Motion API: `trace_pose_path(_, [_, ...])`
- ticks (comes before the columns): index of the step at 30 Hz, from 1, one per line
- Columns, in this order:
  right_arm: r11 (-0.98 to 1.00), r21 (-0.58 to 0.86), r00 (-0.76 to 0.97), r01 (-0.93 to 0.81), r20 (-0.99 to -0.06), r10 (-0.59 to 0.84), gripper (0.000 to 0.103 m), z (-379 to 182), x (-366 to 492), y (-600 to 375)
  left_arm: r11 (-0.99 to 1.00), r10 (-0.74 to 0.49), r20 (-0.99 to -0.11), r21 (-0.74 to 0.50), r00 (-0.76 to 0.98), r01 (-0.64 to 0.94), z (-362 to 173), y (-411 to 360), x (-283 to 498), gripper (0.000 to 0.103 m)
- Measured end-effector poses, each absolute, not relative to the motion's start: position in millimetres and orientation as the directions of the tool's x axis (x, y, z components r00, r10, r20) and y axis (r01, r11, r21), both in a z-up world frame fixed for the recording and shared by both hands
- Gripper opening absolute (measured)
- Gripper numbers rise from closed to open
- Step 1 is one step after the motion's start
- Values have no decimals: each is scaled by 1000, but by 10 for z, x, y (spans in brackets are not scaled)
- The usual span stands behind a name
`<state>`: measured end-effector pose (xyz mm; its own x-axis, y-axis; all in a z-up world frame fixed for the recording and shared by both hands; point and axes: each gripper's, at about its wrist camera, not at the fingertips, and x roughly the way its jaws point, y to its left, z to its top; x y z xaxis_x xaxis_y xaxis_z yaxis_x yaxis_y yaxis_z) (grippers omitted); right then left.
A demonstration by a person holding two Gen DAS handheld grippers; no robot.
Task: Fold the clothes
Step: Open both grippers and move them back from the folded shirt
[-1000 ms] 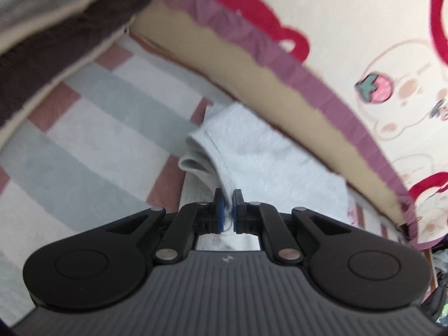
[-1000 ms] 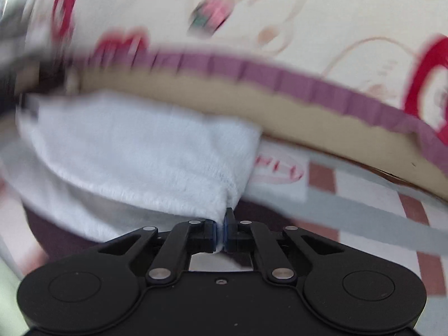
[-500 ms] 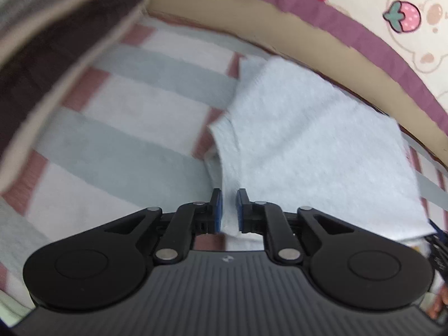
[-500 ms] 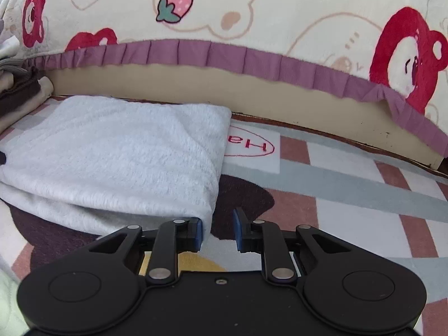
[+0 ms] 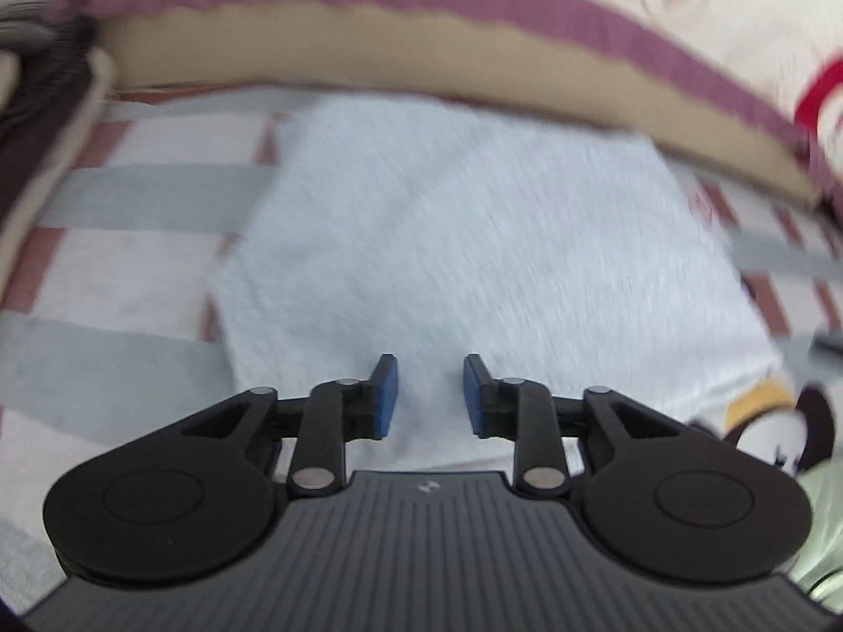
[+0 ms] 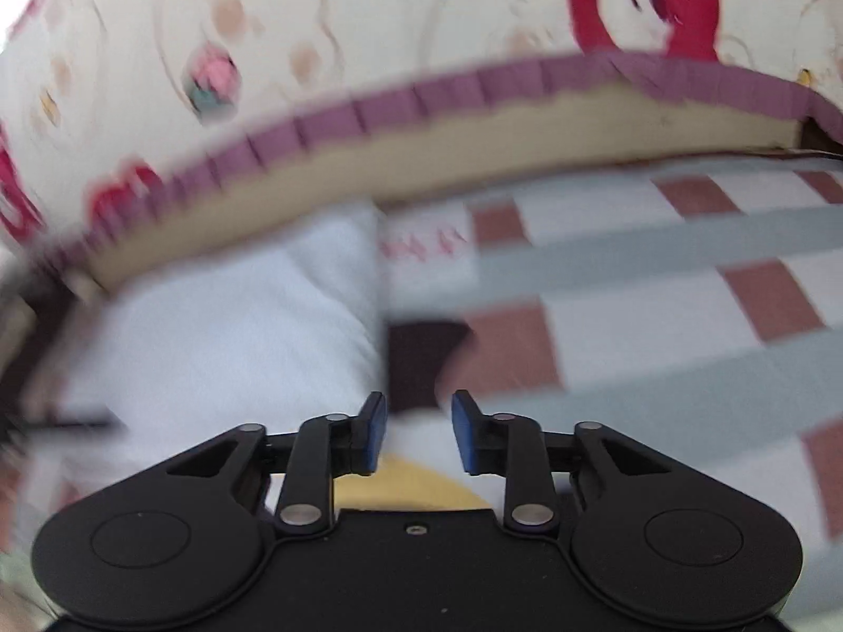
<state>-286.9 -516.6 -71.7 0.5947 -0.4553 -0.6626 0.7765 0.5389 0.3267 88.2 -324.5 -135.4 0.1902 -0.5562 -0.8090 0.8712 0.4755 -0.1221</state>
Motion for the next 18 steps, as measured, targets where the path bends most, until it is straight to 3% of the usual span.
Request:
trace_pose_path(4, [666, 238, 616, 706, -671, -413, 47, -829, -2288, -5324, 387, -545, -828, -110, 130, 916, -1445, -3410, 723, 40])
trace_pose_path(8, [739, 178, 618, 650, -689, -378, 48, -1043, -1806, -5625, 383, -552, -824, -111, 131, 917, -1424, -3375, 697, 41])
trace_pose_path(9, [702, 214, 613, 679, -692, -382, 45, -1088, -1836, -5750, 382, -553, -823, -111, 131, 918, -1419, -3367, 691, 41])
trace_pose_path(11, [625, 203, 548, 754, -719, -428, 30, -1180, -1941, -5979, 380, -557, -820, -111, 131, 918, -1408, -3349, 678, 41])
trace_pose_path(12, [602, 159, 506, 783, -725, -467, 13, -1183, -2009, -6032, 379, -559, -819, -111, 131, 919, -1403, -3341, 671, 41])
trace_pose_path(13, [577, 114, 462, 809, -729, -505, 9, -1187, -2078, -6086, 378, -560, -818, -111, 131, 919, -1398, -3332, 665, 41])
trace_pose_path(14, [552, 84, 428, 830, -729, -534, 15, -1181, -2150, -6135, 377, -562, -817, -111, 131, 920, -1392, -3323, 659, 41])
trace_pose_path(16, [546, 173, 487, 820, -711, -507, 17, -1085, -2274, -6163, 371, -574, -808, -113, 133, 922, -1369, -3315, 643, 39])
trace_pose_path(17, [556, 221, 529, 801, -696, -486, 26, -1033, -2305, -6156, 357, -610, -780, -118, 136, 926, -1315, -3343, 625, 39])
trace_pose_path(18, [587, 241, 566, 773, -679, -467, 41, -989, -2264, -6115, 347, -644, -753, -128, 137, 929, -1263, -3384, 619, 40])
